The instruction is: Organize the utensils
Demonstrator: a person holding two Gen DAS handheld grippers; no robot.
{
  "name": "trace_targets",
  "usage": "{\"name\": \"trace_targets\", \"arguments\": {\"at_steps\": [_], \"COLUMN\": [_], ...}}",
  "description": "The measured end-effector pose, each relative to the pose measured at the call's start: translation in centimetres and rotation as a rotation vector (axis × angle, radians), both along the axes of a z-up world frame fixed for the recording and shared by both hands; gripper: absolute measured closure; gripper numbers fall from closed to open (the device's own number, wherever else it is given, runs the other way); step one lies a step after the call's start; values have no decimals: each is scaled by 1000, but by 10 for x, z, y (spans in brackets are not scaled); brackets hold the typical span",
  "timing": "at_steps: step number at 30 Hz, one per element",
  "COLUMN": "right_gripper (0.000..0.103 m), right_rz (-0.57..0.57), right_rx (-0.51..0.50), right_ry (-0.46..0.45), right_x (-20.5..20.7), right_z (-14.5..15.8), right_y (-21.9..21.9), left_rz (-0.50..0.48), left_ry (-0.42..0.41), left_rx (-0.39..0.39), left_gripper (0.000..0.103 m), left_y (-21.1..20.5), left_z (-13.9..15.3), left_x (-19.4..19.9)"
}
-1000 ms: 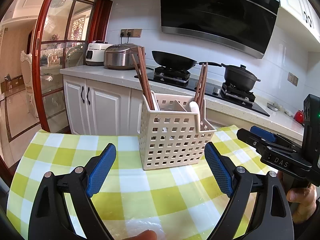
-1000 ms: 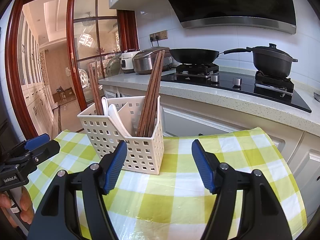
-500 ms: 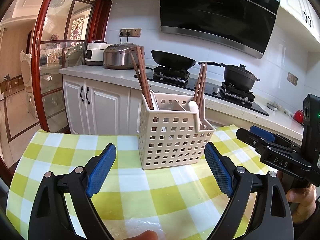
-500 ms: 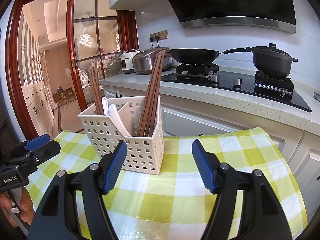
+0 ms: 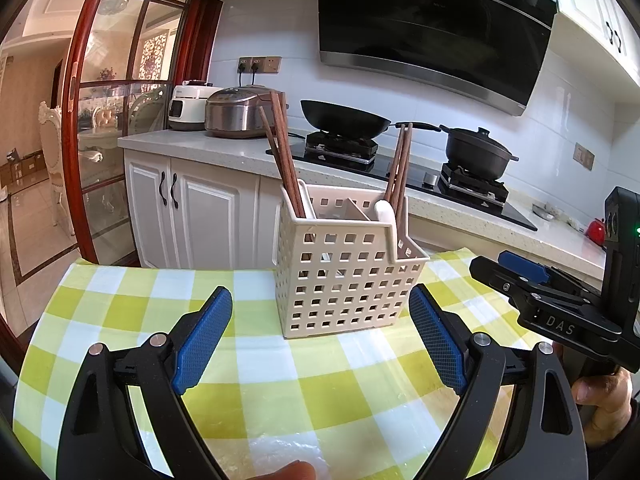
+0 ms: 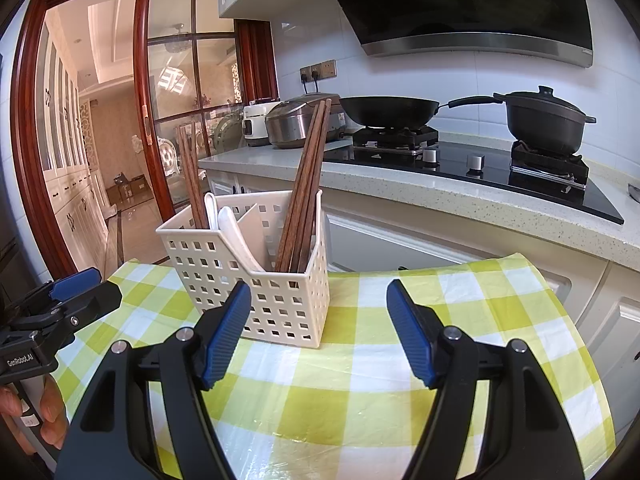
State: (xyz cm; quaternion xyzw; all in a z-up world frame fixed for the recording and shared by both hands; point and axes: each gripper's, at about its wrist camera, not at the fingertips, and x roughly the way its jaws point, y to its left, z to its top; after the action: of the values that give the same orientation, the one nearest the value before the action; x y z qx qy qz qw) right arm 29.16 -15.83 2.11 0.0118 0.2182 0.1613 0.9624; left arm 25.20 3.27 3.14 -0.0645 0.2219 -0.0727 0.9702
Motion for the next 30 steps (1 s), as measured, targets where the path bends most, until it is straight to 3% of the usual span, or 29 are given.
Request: {"name": "trace_targets", "arguments": {"at_steps": [30], "right_gripper": [35], "right_rz": [4], "right_rx": [1], "right_ry": [4], "right_x": [-1], "right_z": [0], "right_y": [1], "left_rz": [-8], "left_ry": [1], "left_rx": [-2], "left_gripper": [19], "left_y": [-1], "left_z": [-2], "left_x": [0]}}
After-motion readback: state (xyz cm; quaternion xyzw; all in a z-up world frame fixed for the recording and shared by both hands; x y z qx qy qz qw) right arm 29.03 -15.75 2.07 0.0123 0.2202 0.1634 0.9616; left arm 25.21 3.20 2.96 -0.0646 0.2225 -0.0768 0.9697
